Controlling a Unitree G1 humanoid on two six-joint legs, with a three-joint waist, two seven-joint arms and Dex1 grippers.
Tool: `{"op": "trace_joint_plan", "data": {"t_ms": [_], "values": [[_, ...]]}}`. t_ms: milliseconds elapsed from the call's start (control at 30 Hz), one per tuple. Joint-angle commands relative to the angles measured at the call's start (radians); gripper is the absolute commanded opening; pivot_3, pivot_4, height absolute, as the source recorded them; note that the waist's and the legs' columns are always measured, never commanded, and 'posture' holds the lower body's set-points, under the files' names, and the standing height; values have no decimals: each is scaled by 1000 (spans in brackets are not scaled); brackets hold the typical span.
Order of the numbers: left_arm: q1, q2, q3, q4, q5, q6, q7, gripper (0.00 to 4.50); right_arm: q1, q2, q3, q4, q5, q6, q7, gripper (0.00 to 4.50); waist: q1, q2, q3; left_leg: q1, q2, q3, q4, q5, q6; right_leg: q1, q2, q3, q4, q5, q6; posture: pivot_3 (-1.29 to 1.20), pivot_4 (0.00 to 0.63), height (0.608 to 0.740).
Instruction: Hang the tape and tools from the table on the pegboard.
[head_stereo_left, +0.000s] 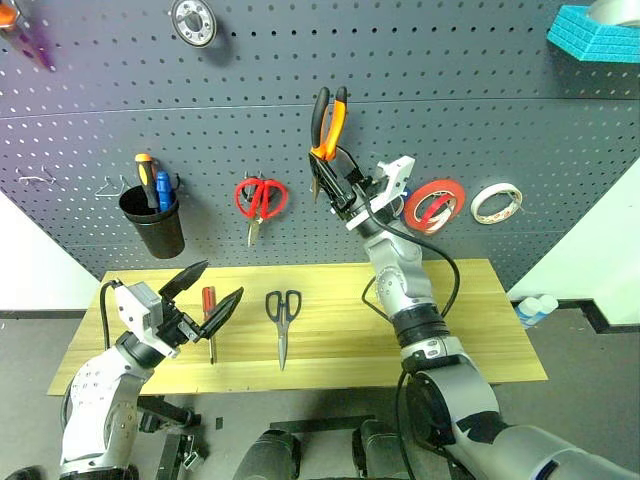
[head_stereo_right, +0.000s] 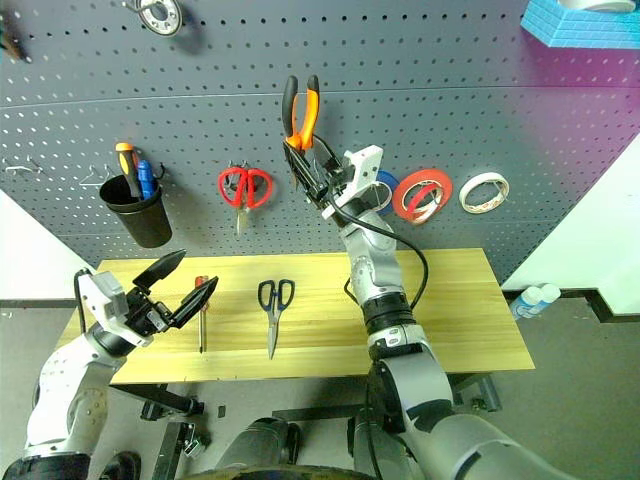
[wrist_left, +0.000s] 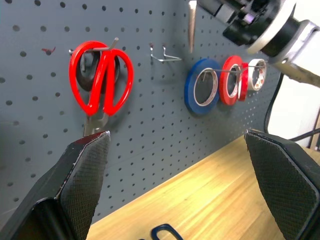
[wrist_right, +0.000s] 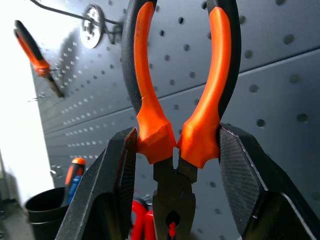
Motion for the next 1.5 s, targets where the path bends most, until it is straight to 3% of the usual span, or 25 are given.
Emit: {"op": "trace_joint_plan", "data": {"t_ms": [33, 967, 1500], "values": [[13, 3, 1, -67, -5, 11, 19, 4500, -64, 7, -18, 33, -25, -72, -44, 2059, 1, 0, 0, 0, 0, 0, 0, 0, 0, 0, 0, 0, 0, 0, 0, 122, 73, 740], [-37, 50, -27, -435, -55, 370, 278, 4500, -276, 21, -86, 354, -61, -235, -117, 2059, 2, 3, 4, 2, 1, 1, 0, 0, 0, -1, 1, 2, 5, 0, -1, 156, 108, 740], [43, 54, 14, -476, -77, 383, 276, 4500, -317, 0, -105, 491, -121, -317, -207, 2059, 20, 6, 12, 2, 1, 1, 0, 0, 0, -1, 2, 2, 4, -1, -1, 197, 129, 740]]}}
